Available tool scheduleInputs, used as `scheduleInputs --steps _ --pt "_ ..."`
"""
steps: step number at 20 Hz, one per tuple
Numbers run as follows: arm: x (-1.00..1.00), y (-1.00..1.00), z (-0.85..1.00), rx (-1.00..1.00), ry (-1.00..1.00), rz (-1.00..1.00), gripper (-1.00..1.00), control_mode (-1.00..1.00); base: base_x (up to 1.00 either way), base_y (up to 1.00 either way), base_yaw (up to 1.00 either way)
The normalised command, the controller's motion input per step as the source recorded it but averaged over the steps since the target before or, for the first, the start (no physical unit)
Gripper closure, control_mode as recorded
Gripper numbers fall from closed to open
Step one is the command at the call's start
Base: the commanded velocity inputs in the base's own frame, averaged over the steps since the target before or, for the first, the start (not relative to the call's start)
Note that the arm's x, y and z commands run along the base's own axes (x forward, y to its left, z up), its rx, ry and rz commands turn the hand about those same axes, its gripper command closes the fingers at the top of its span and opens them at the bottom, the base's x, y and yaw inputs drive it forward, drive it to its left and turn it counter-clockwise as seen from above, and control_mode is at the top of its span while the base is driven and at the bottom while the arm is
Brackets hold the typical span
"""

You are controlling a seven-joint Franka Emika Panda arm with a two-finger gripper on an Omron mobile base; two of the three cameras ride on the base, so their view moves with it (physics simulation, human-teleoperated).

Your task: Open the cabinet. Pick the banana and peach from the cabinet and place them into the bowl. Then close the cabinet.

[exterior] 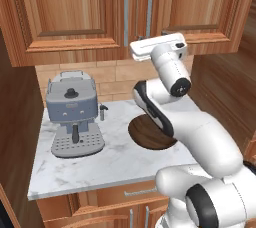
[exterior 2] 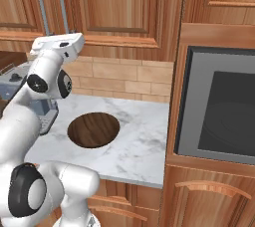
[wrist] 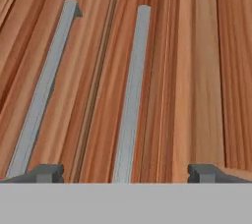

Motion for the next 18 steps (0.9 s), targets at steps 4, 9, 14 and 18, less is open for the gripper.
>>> scheduleInputs --steps 4,9,14,18 --pt "0.94 0.24 0.00 0.00 0.00 0.00 -1.00 -1.00 0.00 0.00 0.00" --pt "1.00 0.20 0.00 0.00 0.00 -0.02 -1.00 -1.00 0.00 0.00 0.00" --pt "1.00 0.05 0.00 0.00 0.01 -0.09 1.00 -1.00 0.00 0.00 0.00" --pt "0.21 0.00 0.00 0.00 0.04 -0.02 1.00 -1.00 0.00 0.00 0.00"
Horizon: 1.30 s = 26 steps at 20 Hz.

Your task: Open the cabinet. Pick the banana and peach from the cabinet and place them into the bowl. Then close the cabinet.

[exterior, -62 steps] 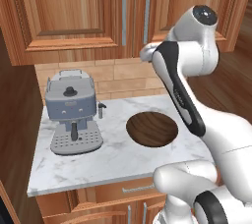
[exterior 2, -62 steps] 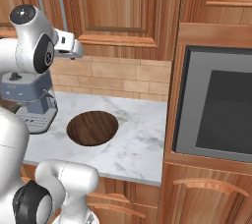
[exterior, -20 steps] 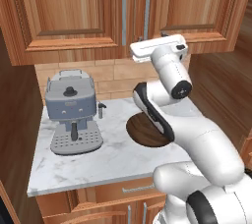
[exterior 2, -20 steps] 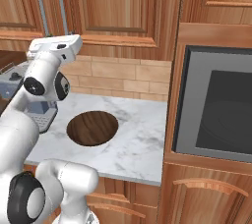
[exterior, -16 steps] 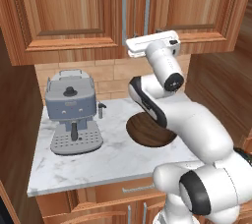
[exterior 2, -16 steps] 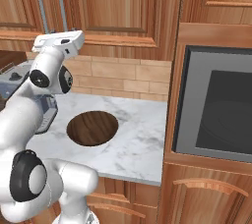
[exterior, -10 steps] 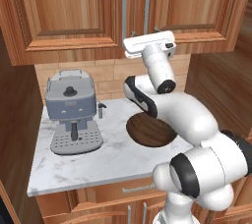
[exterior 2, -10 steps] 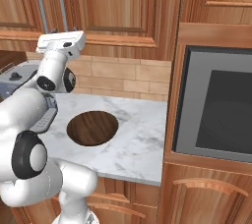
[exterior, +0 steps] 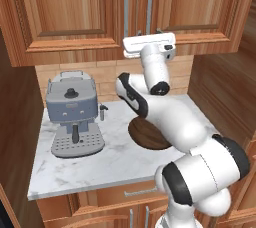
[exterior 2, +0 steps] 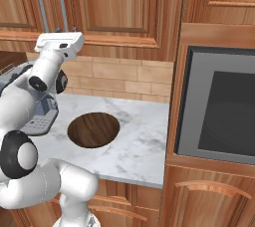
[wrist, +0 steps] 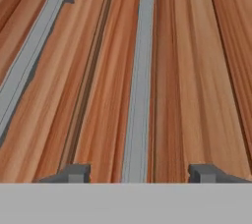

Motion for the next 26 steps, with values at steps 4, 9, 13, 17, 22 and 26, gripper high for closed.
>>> scheduleInputs --steps 4,9,13,17,22,26 --pt "0.00 0.00 0.00 0.00 0.03 0.00 1.00 -1.00 0.00 0.00 0.00" --pt "0.00 0.00 0.00 0.00 0.00 0.00 1.00 -1.00 0.00 0.00 0.00" --pt "0.00 -0.01 0.00 0.00 0.00 0.00 1.00 -1.00 0.00 0.00 0.00" --pt "-0.26 -0.28 0.14 0.00 0.00 0.00 1.00 -1.00 0.00 0.00 0.00" --pt "-0.81 -0.68 0.40 0.01 -0.03 0.00 1.00 -1.00 0.00 0.00 0.00" --pt "-1.00 -0.97 0.40 0.05 -0.05 0.00 1.00 -1.00 0.00 0.00 0.00"
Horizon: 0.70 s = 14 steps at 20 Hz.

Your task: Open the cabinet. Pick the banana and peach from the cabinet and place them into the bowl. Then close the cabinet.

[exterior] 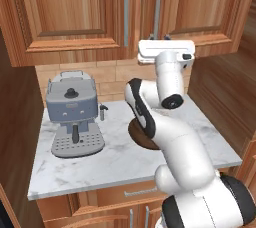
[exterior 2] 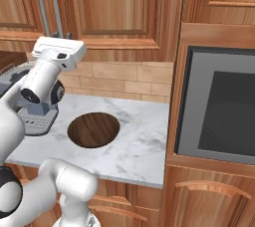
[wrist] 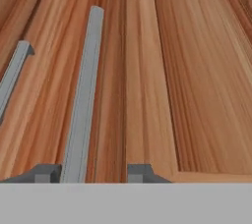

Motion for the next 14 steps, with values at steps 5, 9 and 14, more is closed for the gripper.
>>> scheduleInputs --steps 5,9,14 --pt "-1.00 -1.00 0.40 0.08 -0.03 0.00 1.00 -1.00 0.00 0.00 0.00" --pt "-1.00 -1.00 0.35 0.11 -0.03 0.00 1.00 -1.00 0.00 0.00 0.00" --pt "-1.00 -1.00 0.30 0.13 -0.01 0.00 1.00 -1.00 0.00 0.00 0.00"
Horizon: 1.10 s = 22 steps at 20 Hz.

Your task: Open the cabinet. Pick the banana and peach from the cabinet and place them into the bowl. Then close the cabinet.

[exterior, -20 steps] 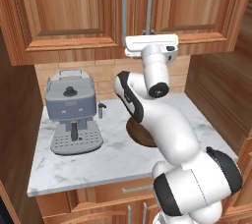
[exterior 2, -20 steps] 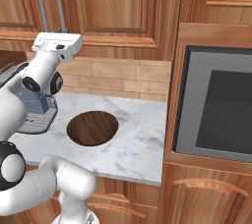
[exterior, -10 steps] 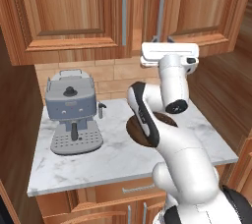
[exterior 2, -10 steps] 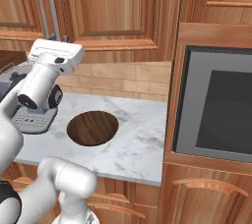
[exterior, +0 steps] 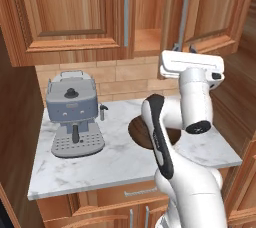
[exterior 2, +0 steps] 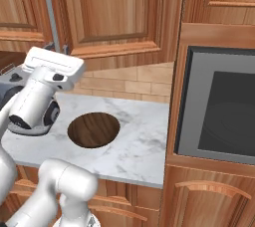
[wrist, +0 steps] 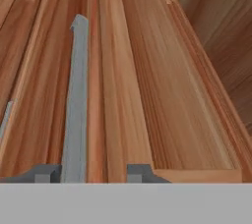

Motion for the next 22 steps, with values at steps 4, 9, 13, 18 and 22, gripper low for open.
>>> scheduleInputs --steps 4,9,13,18,22 --pt "-1.00 -1.00 0.22 0.14 0.00 0.00 1.00 -1.00 0.00 0.00 0.00" --pt "-0.92 -1.00 0.22 0.16 0.00 0.00 1.00 -1.00 0.00 0.00 0.00" --pt "-0.96 -0.93 0.11 0.14 0.00 -0.01 -1.00 -1.00 0.00 0.00 0.00" --pt "-1.00 -0.22 -0.16 0.03 -0.10 -0.11 -1.00 -1.00 0.00 0.00 0.00" --pt "-1.00 0.00 -0.20 0.00 -0.03 -0.12 -1.00 -1.00 0.00 0.00 0.00"
